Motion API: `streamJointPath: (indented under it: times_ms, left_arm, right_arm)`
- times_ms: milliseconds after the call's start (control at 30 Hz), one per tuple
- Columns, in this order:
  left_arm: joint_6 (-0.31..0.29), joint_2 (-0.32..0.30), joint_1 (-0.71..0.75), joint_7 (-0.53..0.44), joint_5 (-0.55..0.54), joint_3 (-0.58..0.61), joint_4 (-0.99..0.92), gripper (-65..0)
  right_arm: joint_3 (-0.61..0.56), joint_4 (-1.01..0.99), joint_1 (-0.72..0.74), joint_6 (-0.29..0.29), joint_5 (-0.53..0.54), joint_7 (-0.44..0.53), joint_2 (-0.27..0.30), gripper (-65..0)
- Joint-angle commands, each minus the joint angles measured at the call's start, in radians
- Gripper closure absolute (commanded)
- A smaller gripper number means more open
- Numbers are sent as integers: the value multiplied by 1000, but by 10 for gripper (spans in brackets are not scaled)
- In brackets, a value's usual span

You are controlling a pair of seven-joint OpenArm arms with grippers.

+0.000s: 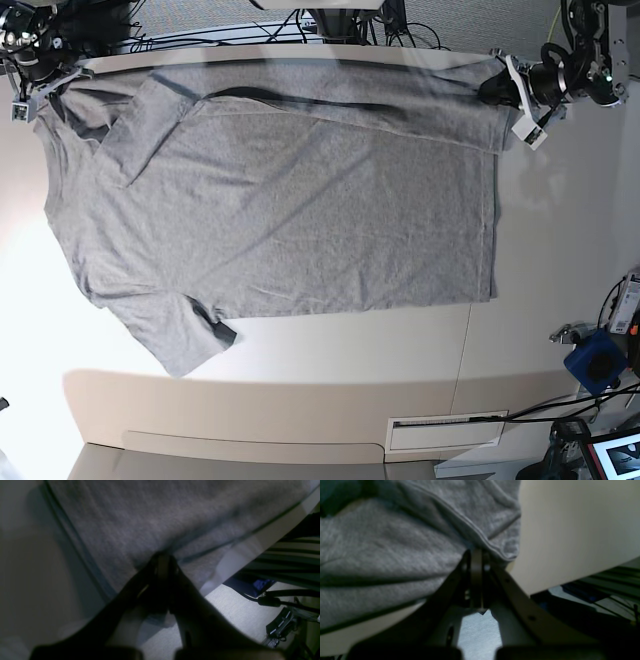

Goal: Fold the T-shirt properly
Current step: 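Regrasp the collar-side edge with both grippers and drag it taut, then release the collar edge and move the right gripper toward the hem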

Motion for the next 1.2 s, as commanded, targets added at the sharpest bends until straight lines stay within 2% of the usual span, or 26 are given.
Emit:
streamJointPath:
  times_ms: [0, 300, 400, 467, 533, 600, 700, 767, 833, 933, 1067, 1167]
  left_arm:
    - [37, -15, 43, 147, 159, 5, -23, 0]
    - [37, -14, 47, 118, 138, 5, -22, -11]
    - [37, -15, 40, 121, 101, 0, -20, -183]
    - [37, -14, 40, 122, 72, -13, -10, -239]
    - [37, -14, 40, 122, 47, -39, 7, -242]
    - [37, -14, 40, 128, 8, -80, 25, -242]
    - [32, -14, 40, 129, -72, -165, 50, -242]
    - [-5, -14, 40, 132, -134, -222, 64, -242]
    - [-35, -14, 40, 156, -213, -275, 68, -242]
    - [-35, -14, 40, 211, -327, -330, 68, -242]
    - [-35, -14, 40, 252, -409, -350, 68, -253]
    - [-35, -11, 40, 247, -443, -350, 68, -302]
  right_arm:
    - [8, 5, -23, -1, -15, -29, 11, 0]
    - [8, 5, -25, -2, 20, -24, 11, 0]
    - [8, 5, -25, -2, 68, -34, 11, 0]
    - [8, 17, -25, -1, 84, -42, 11, -80]
    - [8, 50, -25, -1, 83, -48, 11, -155]
    - [8, 100, -25, -1, 83, -50, 11, -192]
    - [8, 201, -25, -2, 83, -51, 11, -192]
    - [8, 273, -25, -2, 83, -60, 11, -192]
    - [8, 340, -25, -3, 83, -78, 11, -192]
    - [8, 410, -25, -5, 83, -90, 3, -192]
    - [8, 443, -25, -4, 114, -85, -61, -192]
    - [7, 443, -24, -3, 153, -47, -118, -192]
